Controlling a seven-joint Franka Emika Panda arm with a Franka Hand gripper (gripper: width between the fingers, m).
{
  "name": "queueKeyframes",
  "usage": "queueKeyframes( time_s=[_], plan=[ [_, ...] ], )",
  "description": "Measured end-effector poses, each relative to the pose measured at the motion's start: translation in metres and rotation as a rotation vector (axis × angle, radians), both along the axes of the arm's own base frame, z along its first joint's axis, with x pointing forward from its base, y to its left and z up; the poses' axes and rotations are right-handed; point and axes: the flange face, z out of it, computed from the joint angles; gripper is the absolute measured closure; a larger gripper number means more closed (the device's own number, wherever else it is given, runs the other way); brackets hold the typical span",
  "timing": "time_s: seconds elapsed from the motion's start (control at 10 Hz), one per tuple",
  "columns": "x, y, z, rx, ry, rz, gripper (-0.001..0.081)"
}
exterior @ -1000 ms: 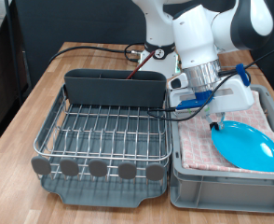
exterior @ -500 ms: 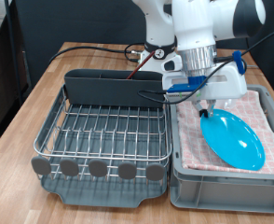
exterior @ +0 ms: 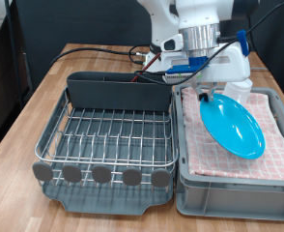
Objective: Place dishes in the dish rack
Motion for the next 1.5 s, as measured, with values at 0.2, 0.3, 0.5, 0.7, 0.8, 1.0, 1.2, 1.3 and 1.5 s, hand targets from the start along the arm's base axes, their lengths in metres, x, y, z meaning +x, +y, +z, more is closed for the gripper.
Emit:
queueKeyframes(
  time_s=[0.2, 0.3, 0.5, 0.7, 0.8, 1.0, 1.2, 1.3, 1.5],
  plan=[
    [-0.002, -0.004, 0.011, -0.008, 0.009, 0.001, 0.078],
    [-0.003, -0.006, 0.016, -0.014, 0.016, -0.001, 0.078],
    [-0.006, -0.009, 0.022, -0.042, 0.048, -0.012, 0.078],
    [-0.01, -0.014, 0.03, -0.069, 0.074, -0.024, 0.078],
    [-0.012, -0.018, 0.036, -0.086, 0.087, -0.031, 0.078],
    [-0.017, -0.027, 0.05, -0.122, 0.121, -0.045, 0.078],
    [-0.022, -0.041, 0.067, -0.157, 0.161, -0.057, 0.078],
    [-0.024, -0.047, 0.075, -0.175, 0.184, -0.062, 0.078],
    [-0.027, -0.06, 0.089, -0.213, 0.233, -0.068, 0.078]
  ],
)
